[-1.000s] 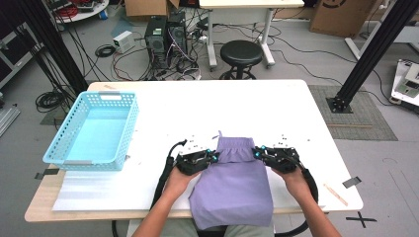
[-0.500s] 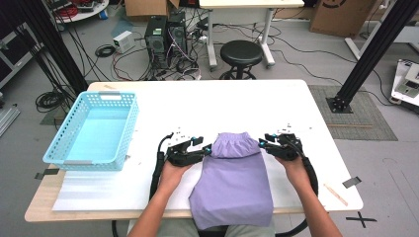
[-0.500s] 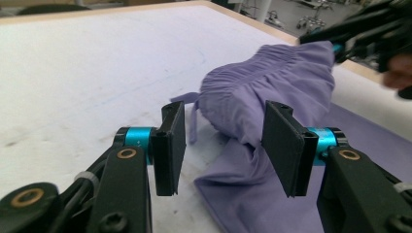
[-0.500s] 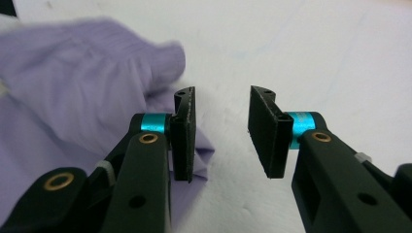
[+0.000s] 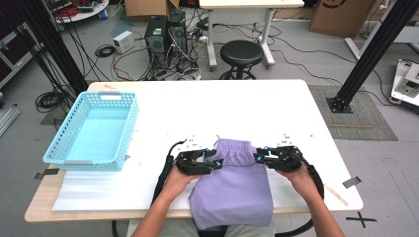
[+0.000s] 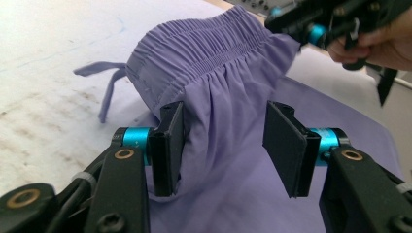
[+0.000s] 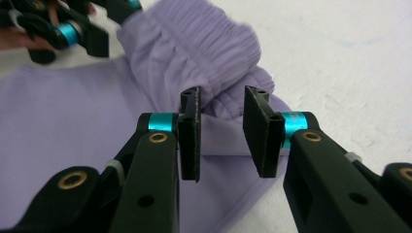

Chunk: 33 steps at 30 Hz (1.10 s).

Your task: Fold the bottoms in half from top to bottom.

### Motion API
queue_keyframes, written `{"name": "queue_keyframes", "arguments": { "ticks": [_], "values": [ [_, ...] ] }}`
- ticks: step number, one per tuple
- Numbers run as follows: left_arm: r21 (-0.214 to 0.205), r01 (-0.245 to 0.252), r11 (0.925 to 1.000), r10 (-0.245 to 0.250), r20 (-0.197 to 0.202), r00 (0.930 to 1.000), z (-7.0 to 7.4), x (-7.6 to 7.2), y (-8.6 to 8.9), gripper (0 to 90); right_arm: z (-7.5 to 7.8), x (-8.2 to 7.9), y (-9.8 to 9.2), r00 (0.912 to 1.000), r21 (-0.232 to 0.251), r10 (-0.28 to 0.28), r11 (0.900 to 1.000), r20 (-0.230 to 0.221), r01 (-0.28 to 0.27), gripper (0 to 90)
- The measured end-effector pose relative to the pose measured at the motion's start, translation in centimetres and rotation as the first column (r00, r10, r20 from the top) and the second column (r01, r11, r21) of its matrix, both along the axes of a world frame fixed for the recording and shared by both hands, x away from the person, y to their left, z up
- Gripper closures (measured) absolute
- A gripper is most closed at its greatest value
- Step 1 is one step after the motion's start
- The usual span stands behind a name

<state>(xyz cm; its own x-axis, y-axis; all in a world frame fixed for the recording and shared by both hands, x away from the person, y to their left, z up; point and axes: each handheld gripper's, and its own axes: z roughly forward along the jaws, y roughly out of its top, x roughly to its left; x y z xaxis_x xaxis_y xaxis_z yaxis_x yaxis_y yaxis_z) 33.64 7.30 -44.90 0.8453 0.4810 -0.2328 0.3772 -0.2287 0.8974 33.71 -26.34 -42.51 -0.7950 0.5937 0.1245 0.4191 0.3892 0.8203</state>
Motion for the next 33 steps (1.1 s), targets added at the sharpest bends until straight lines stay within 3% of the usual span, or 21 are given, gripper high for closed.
{"name": "queue_keyframes", "arguments": {
  "ticks": [2,5,6,9,12,15,19,24,26,28,30,33],
  "values": [
    [-0.01,0.007,0.9999,-0.007,-0.002,1.0,0.1,-0.2,0.1,50.5,0.4,-0.2,-0.4,0.9983,0.016,-0.049,0.9987,0.032,0.049,69.4],
    [0.015,0.028,0.9995,-0.028,-0.005,0.9996,0.0,-0.6,-0.1,51.1,0.8,1.0,-0.5,0.9777,0.005,-0.2,0.9797,0.063,0.2,65.5],
    [0.022,0.032,0.9992,-0.032,-0.002,0.9995,0.1,-0.6,-0.1,51.1,0.6,1.8,-0.2,0.9687,-0.018,-0.242,0.9698,0.055,0.243,65.4],
    [0.018,0.04,0.999,-0.04,-0.012,0.9991,0.0,-0.7,-0.2,51.3,-0.9,3.8,1.2,0.9615,-0.117,-0.274,0.9555,-0.016,0.271,65.2],
    [0.028,0.064,0.9975,-0.064,-0.02,0.9978,0.0,-0.8,-0.1,51.9,-1.9,4.5,2.2,0.9717,-0.14,-0.229,0.9655,-0.058,0.219,67.7],
    [0.059,0.086,0.9945,-0.086,-0.008,0.9963,0.1,-1.1,-0.1,51.9,-1.7,4.2,2.1,0.9849,-0.086,-0.151,0.9858,-0.084,0.144,67.9],
    [0.062,0.08,0.9949,-0.081,0.013,0.9967,0.1,-1.5,0.3,51.8,-1.0,3.0,1.7,0.9963,-0.019,-0.047,0.9988,-0.073,0.046,68.6],
    [-0.016,0.004,0.9999,-0.003,0.061,0.9981,0.9,-1.5,2.1,49.0,-0.8,1.0,1.7,0.9928,-0.015,0.093,0.9954,-0.075,-0.094,68.6],
    [-0.045,-0.038,0.9983,0.041,0.074,0.9964,1.3,-1.4,2.9,49.0,-0.8,0.1,1.6,0.9908,-0.026,0.118,0.9925,-0.066,-0.12,68.6],
    [-0.076,-0.074,0.9944,0.08,0.09,0.9927,1.6,-1.3,3.6,49.0,-0.7,-0.5,1.3,0.9875,-0.004,0.144,0.9895,-0.065,-0.145,68.5],
    [-0.108,-0.103,0.9888,0.114,0.098,0.9887,1.8,-1.3,4.2,49.0,-0.4,-0.9,0.9,0.9878,0.02,0.146,0.9892,-0.053,-0.145,67.1],
    [-0.108,-0.132,0.9854,0.142,0.093,0.9855,1.8,-1.1,4.4,49.0,-0.1,-0.8,0.8,0.9959,0.023,0.088,0.9959,-0.021,-0.087,63.3]
  ]
}}
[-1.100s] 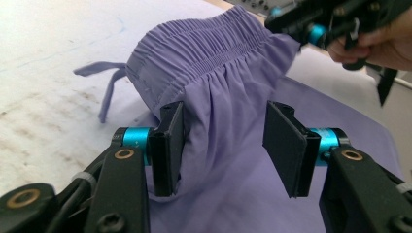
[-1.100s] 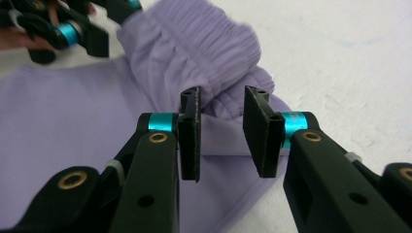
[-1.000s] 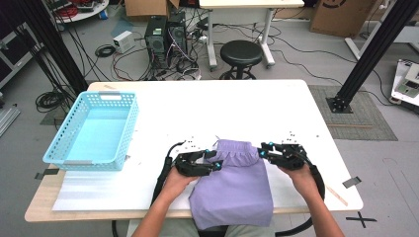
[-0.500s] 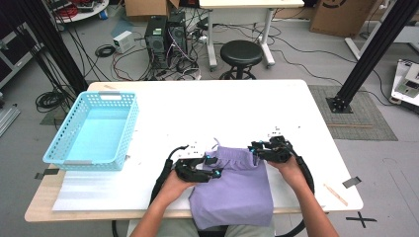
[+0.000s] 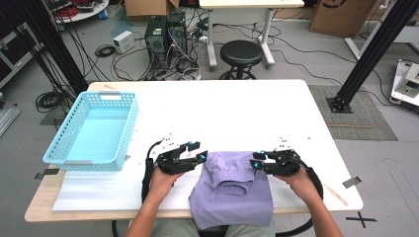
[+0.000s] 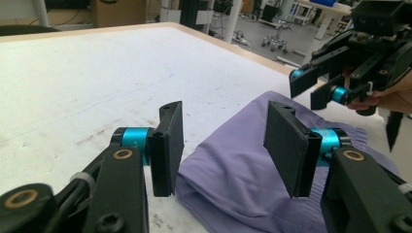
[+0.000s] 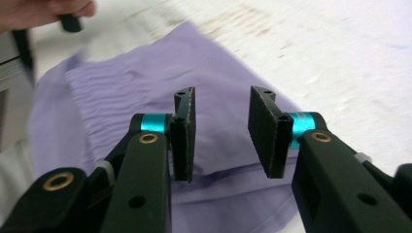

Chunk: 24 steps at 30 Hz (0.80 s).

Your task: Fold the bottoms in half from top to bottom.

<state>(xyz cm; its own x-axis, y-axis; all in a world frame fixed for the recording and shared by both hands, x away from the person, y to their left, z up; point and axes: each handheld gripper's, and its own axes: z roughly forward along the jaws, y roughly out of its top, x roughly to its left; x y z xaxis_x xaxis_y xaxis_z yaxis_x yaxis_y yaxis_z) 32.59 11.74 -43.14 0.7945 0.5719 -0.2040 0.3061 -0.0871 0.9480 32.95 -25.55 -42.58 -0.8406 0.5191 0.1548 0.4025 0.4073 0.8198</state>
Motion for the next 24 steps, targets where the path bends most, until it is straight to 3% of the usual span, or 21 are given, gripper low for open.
{"name": "queue_keyframes", "arguments": {
  "ticks": [2,5,8,11,12,14,18,21,23,24],
  "values": [
    [0.02,-0.018,0.9996,0.018,-0.012,0.9998,-0.2,0.2,-0.1,49.0,0.0,0.1,0.5,0.9985,-0.026,-0.051,0.9983,0.02,0.051,61.4],
    [0.046,-0.051,0.9976,0.053,-0.043,0.9977,-0.5,0.6,-0.4,49.0,-0.3,0.0,1.8,0.9966,-0.071,-0.074,0.9945,0.036,0.077,62.1],
    [0.087,-0.074,0.9935,0.081,-0.086,0.993,-0.8,1.2,-0.6,48.8,-0.8,-0.4,3.3,0.9998,-0.114,-0.013,0.9934,0.017,0.015,65.8],
    [0.101,-0.083,0.9915,0.093,-0.104,0.9902,-0.9,1.4,-0.7,48.7,-1.3,-1.0,4.1,0.9989,-0.218,0.047,0.9751,0.01,-0.043,65.9],
    [0.098,-0.086,0.9914,0.097,-0.106,0.9897,-1.0,1.4,-0.7,48.7,-1.6,-1.4,4.1,0.9986,-0.231,0.054,0.9716,0.004,-0.051,65.9],
    [0.11,-0.09,0.9899,0.103,-0.114,0.9882,-1.0,1.5,-0.8,48.7,-1.9,-1.9,3.7,0.9983,-0.223,0.056,0.9736,0.016,-0.051,65.9],
    [0.127,-0.093,0.9875,0.109,-0.125,0.9861,-1.1,1.8,-1.2,48.7,-1.7,-2.3,2.6,0.9979,-0.193,0.064,0.979,-0.011,-0.065,65.3],
    [0.149,-0.086,0.9851,0.107,-0.142,0.984,-1.3,2.1,-1.7,48.7,-0.8,-2.3,1.6,0.9991,-0.105,0.042,0.9935,-0.011,-0.043,62.0],
    [0.17,-0.075,0.9826,0.103,-0.166,0.9806,-1.6,2.4,-2.2,48.5,-0.4,-2.2,1.0,1.0,-0.057,0.001,0.9984,0.006,0.0,59.0],
    [0.182,-0.068,0.9809,0.101,-0.179,0.9788,-1.7,2.6,-2.4,47.9,-0.1,-2.0,0.8,0.9974,-0.039,-0.065,0.9971,0.03,0.066,54.4]
  ]
}}
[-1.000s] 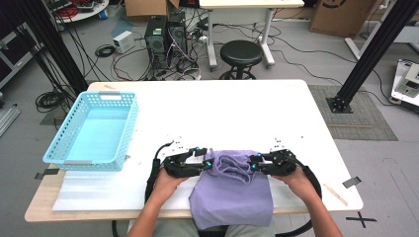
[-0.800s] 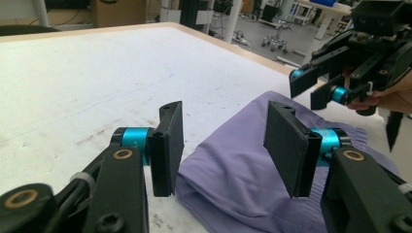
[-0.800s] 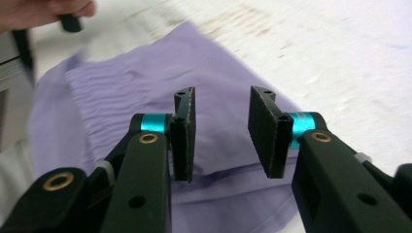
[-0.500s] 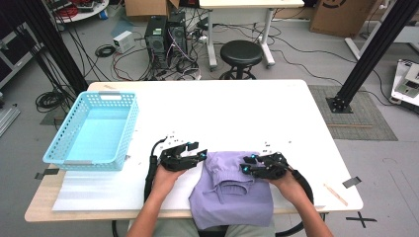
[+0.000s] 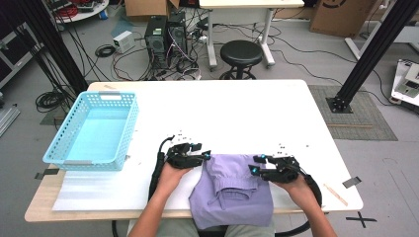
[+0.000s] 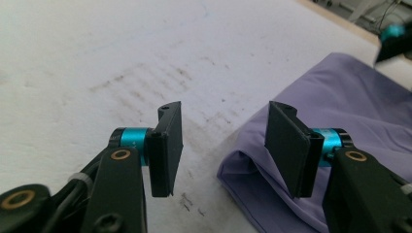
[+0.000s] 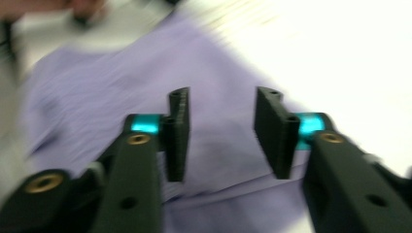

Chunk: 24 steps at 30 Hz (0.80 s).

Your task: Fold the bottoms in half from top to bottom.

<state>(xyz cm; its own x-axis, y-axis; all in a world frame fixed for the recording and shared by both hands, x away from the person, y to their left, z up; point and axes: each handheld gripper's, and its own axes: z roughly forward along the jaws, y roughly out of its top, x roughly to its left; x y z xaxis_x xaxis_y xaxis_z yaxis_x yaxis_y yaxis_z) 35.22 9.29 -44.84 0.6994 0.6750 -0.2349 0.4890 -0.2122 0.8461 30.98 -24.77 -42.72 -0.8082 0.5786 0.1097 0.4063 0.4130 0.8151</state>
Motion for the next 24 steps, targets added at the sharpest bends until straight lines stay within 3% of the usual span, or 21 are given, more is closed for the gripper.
{"name": "queue_keyframes", "arguments": {
  "ticks": [2,3,6,9,11,14,17,20,22,24],
  "values": [
    [0.032,-0.002,0.9995,0.003,-0.03,0.9995,-0.2,0.3,-0.4,48.0,0.0,0.7,-0.1,0.9956,0.001,-0.093,0.9956,-0.002,0.093,54.1],
    [0.056,-0.006,0.9984,0.008,-0.033,0.9994,-0.2,0.3,-0.6,48.5,-0.1,1.0,0.0,0.9943,-0.013,-0.107,0.9942,0.005,0.107,54.8],
    [0.08,-0.008,0.9968,0.012,-0.04,0.9991,-0.2,0.3,-0.8,50.9,-1.1,1.5,0.8,0.9948,-0.086,-0.102,0.9911,0.004,0.102,55.2],
    [0.135,0.004,0.9909,0.001,-0.039,0.9993,-0.2,0.1,-1.1,53.8,-1.9,1.4,1.2,0.9956,-0.184,-0.094,0.9787,-0.005,0.091,57.6],
    [0.171,0.014,0.9852,-0.007,-0.042,0.9991,-0.2,-0.2,-1.4,57.3,-2.0,1.1,0.9,0.9958,-0.195,-0.091,0.9767,0.005,0.09,58.8],
    [0.174,0.01,0.9847,-0.001,-0.05,0.9988,-0.1,-0.6,-1.1,63.3,-1.8,0.8,0.4,0.995,-0.224,-0.1,0.9697,0.005,0.098,59.0],
    [0.152,0.005,0.9884,0.002,-0.046,0.9989,-0.1,-0.7,-0.5,63.7,-1.5,0.6,-0.5,0.9942,-0.193,-0.106,0.976,-0.019,0.1,58.4],
    [0.072,-0.047,0.9963,0.048,-0.014,0.9988,0.1,-0.4,0.3,52.6,-0.9,0.6,-1.2,0.9931,-0.101,-0.117,0.9881,-0.008,0.116,56.1],
    [0.042,-0.052,0.9978,0.052,-0.011,0.9986,0.2,0.0,0.5,49.9,-0.4,1.0,-1.4,0.9883,-0.073,-0.152,0.9856,0.016,0.152,53.1],
    [0.041,-0.031,0.9987,0.033,-0.027,0.9991,0.0,0.5,0.3,49.6,-0.3,1.7,-1.3,0.9827,-0.069,-0.184,0.9803,0.019,0.185,52.0]
  ]
}}
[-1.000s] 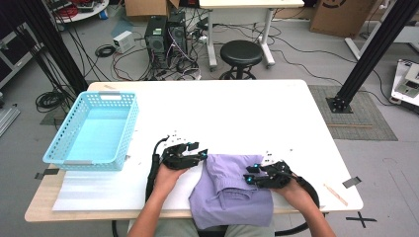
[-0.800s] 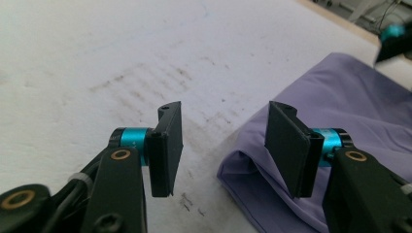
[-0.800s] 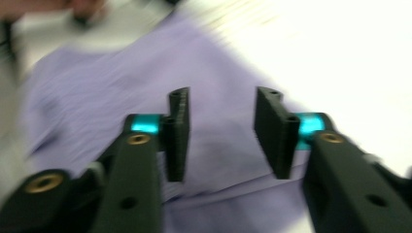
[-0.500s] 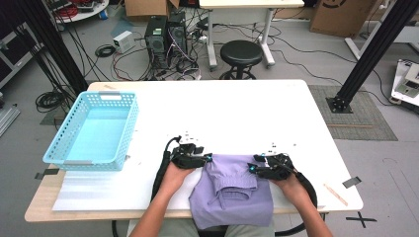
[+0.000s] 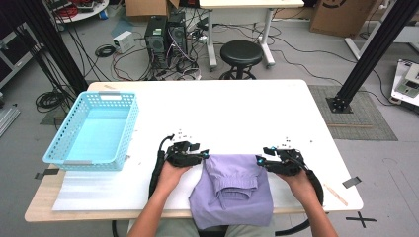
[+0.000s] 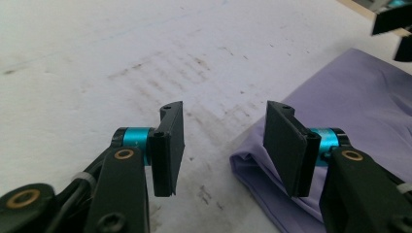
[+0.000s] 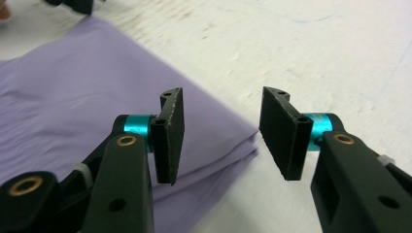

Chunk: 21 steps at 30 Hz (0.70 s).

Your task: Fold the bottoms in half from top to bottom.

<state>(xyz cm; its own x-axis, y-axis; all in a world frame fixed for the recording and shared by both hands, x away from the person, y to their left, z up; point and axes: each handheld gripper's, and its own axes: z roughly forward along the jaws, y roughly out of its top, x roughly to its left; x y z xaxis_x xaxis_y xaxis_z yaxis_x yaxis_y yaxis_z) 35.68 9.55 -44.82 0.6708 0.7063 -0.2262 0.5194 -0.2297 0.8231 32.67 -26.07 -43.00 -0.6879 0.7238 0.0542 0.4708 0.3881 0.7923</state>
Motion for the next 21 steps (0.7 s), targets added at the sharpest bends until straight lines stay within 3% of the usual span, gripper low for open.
{"name": "queue_keyframes", "arguments": {
  "ticks": [2,4,6,8,9,11,13,16,18,21],
  "values": [
    [0.044,0.037,0.9983,-0.034,-0.052,0.9981,-0.4,0.4,-0.6,50.2,-0.3,0.6,0.3,0.9996,-0.026,-0.026,0.9993,-0.011,0.025,51.2],
    [0.084,0.068,0.9941,-0.064,-0.051,0.9966,-0.3,0.4,-1.0,53.2,-0.8,1.1,0.4,0.9988,-0.052,-0.036,0.9981,-0.034,0.034,51.1],
    [0.089,0.071,0.9935,-0.067,-0.05,0.9965,-0.3,0.3,-1.0,60.8,-1.6,1.6,0.3,0.996,-0.069,-0.057,0.9963,-0.069,0.052,53.0],
    [0.104,0.065,0.9924,-0.06,-0.057,0.9966,-0.3,0.1,-1.0,73.3,-2.0,1.8,0.0,0.9942,-0.047,-0.039,0.9983,-0.1,0.034,63.4],
    [0.091,0.071,0.9934,-0.065,-0.069,0.9955,-0.3,0.0,-1.0,82.6,-2.0,1.7,-0.1,0.9923,-0.025,-0.017,0.9996,-0.123,0.014,77.1],
    [0.092,0.064,0.9938,-0.058,-0.067,0.9961,-0.3,-0.1,-1.0,87.2,-1.8,1.7,-0.1,0.993,-0.022,0.007,0.9997,-0.118,-0.009,88.6],
    [0.079,0.048,0.9958,-0.043,-0.058,0.9974,0.0,0.1,-0.8,87.7,-1.5,1.7,-0.1,0.9928,-0.03,0.003,0.9995,-0.119,-0.007,89.0],
    [0.055,0.028,0.9981,-0.025,-0.056,0.9981,0.6,0.5,-0.4,87.7,-1.1,2.0,0.2,0.9965,-0.027,-0.005,0.9996,-0.083,0.003,89.2],
    [0.049,0.012,0.9987,-0.01,-0.032,0.9994,1.3,1.0,0.0,87.7,-0.7,2.4,0.5,0.9978,-0.024,-0.011,0.9997,-0.066,0.01,89.2],
    [0.073,-0.002,0.9973,0.002,-0.005,1.0,2.5,2.2,0.3,87.7,-0.1,3.5,1.2,0.9987,-0.03,-0.027,0.9992,-0.043,0.026,89.2]
  ]
}}
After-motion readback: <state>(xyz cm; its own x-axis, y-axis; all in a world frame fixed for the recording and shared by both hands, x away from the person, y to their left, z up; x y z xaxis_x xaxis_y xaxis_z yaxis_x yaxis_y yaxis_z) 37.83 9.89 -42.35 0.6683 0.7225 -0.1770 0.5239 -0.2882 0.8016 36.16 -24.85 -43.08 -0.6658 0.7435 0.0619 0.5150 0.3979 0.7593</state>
